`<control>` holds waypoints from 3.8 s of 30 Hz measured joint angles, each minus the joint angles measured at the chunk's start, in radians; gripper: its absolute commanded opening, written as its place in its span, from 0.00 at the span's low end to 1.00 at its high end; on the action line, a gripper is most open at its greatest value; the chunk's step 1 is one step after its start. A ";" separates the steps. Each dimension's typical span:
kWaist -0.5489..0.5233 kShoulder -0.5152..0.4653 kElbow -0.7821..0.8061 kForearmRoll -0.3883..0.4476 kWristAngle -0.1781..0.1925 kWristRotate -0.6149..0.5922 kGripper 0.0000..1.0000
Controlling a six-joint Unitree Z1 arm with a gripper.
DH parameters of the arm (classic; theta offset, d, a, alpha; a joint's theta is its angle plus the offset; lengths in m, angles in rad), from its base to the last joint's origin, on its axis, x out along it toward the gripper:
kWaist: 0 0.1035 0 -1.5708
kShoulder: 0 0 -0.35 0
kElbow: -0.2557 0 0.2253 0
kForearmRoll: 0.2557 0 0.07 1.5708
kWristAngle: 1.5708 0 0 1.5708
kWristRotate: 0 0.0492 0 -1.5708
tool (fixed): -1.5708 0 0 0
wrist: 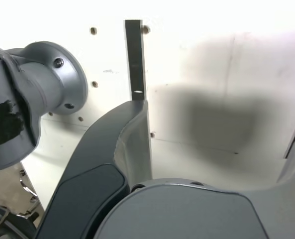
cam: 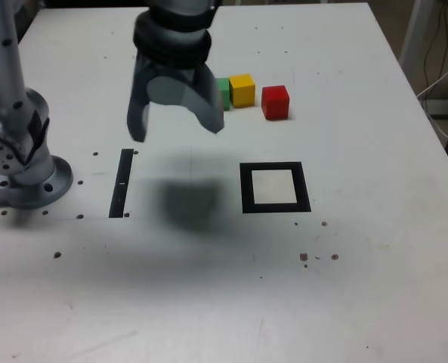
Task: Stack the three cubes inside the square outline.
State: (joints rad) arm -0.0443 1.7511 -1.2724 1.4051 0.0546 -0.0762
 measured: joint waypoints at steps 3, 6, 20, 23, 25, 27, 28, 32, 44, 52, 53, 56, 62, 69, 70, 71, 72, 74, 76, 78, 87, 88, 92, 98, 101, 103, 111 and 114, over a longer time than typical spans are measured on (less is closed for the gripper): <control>0.029 0.035 -0.089 0.030 0.015 0.022 0.99; 0.047 0.080 -0.140 0.041 0.023 0.045 0.99; 0.189 0.285 -0.407 0.076 0.043 0.181 0.99; 0.233 0.334 -0.474 0.093 0.049 0.213 0.99; 0.259 0.360 -0.507 0.097 0.053 0.228 0.99; 0.276 0.378 -0.536 0.106 0.055 0.243 0.99; 0.285 0.388 -0.555 0.111 0.055 0.252 0.99; 0.315 0.433 -0.600 0.120 0.056 0.272 0.99; 0.369 0.513 -0.669 0.126 0.055 0.308 0.99; 0.378 0.560 -0.696 0.126 0.050 0.316 0.99; 0.378 0.563 -0.700 0.126 0.050 0.317 0.99; 0.378 0.573 -0.708 0.125 0.049 0.318 0.98; 0.378 0.593 -0.722 0.125 0.046 0.318 0.92; 0.384 0.600 -0.729 0.126 0.031 0.318 0.74; 0.384 0.601 -0.729 0.126 0.029 0.318 0.70; 0.384 0.601 -0.729 0.126 0.029 0.318 0.66; 0.384 0.601 -0.729 0.126 0.027 0.318 0.61; 0.384 0.601 -0.729 0.129 0.025 0.317 0.52; 0.384 0.601 -0.729 0.130 0.025 0.317 0.43; 0.384 0.601 -0.729 0.130 0.025 0.316 0.37; 0.384 0.601 -0.730 0.130 0.030 0.316 0.34; 0.384 0.601 -0.730 0.130 0.030 0.316 0.34; 0.384 0.601 -0.730 0.130 0.030 0.316 0.34; 0.384 0.601 -0.730 0.131 0.032 0.316 0.34; 0.384 0.601 -0.730 0.131 0.034 0.316 0.34; 0.384 0.601 -0.730 0.131 0.038 0.316 0.34; 0.379 0.601 -0.731 0.133 0.041 0.316 0.34; 0.378 0.600 -0.730 0.133 0.041 0.316 0.34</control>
State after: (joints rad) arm 0.3339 2.3511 -2.0028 1.5378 0.0952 0.2401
